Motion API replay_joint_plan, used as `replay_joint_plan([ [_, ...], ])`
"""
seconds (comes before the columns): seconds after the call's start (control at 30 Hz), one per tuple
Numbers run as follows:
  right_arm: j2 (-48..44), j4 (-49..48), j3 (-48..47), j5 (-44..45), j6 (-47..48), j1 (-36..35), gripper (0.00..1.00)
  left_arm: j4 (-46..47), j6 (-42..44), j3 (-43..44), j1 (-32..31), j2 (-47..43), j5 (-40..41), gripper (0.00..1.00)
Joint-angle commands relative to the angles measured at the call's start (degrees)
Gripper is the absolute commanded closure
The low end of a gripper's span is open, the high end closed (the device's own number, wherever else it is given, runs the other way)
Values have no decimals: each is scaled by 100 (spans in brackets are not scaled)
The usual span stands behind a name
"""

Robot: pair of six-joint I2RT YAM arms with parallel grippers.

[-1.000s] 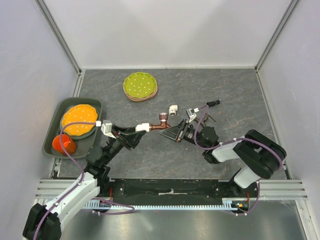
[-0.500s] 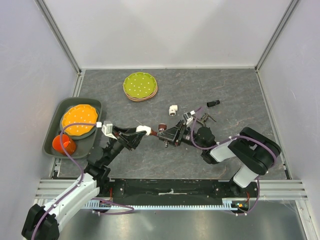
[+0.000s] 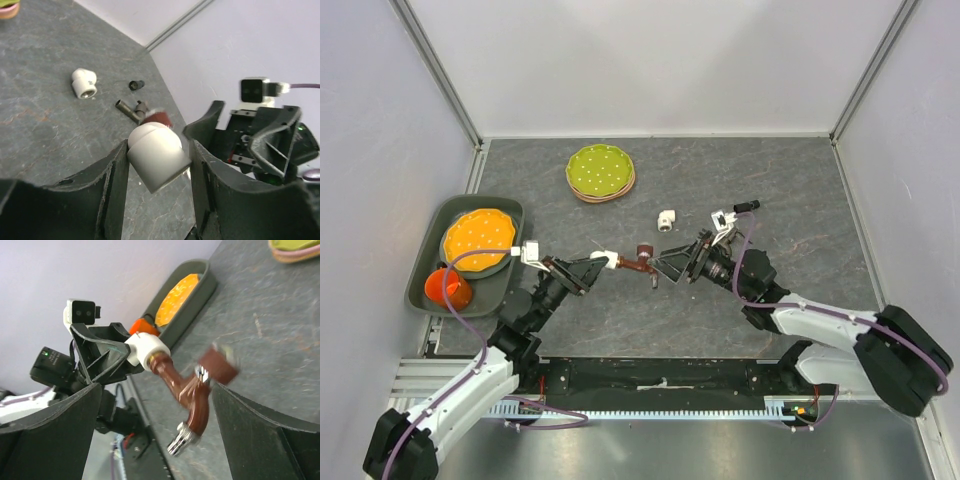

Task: Install the water faucets

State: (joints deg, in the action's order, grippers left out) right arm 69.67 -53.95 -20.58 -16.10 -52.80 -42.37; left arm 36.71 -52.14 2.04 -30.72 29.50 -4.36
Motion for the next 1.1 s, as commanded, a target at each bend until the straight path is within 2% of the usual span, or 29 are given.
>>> replay_joint_plan([
  [0.0, -602, 1211, -280, 248, 1621, 1, 2, -102, -621, 6, 13, 82, 339, 98],
  [0.23, -1139, 1291, -61, -166, 3711, -113, 2, -717, -1236, 270, 13, 337, 418, 98],
  [0.47, -1140, 1773, -60, 642, 5705, -1351, 2, -946, -1843, 419, 13, 671, 410, 98],
  [0.57, -1035, 1976, -139, 862, 6270, -1774, 2, -981, -1923, 455, 13, 715, 357, 98],
  [0.83, -648, 2556, -333, 1538, 7133, -2389, 2, -1236, -1931, 595, 22, 505, 331, 98],
  [1.07, -235, 2215, -360, 2207, 7161, -2548, 4, -1342, -1923, 666, 22, 268, 225, 98],
])
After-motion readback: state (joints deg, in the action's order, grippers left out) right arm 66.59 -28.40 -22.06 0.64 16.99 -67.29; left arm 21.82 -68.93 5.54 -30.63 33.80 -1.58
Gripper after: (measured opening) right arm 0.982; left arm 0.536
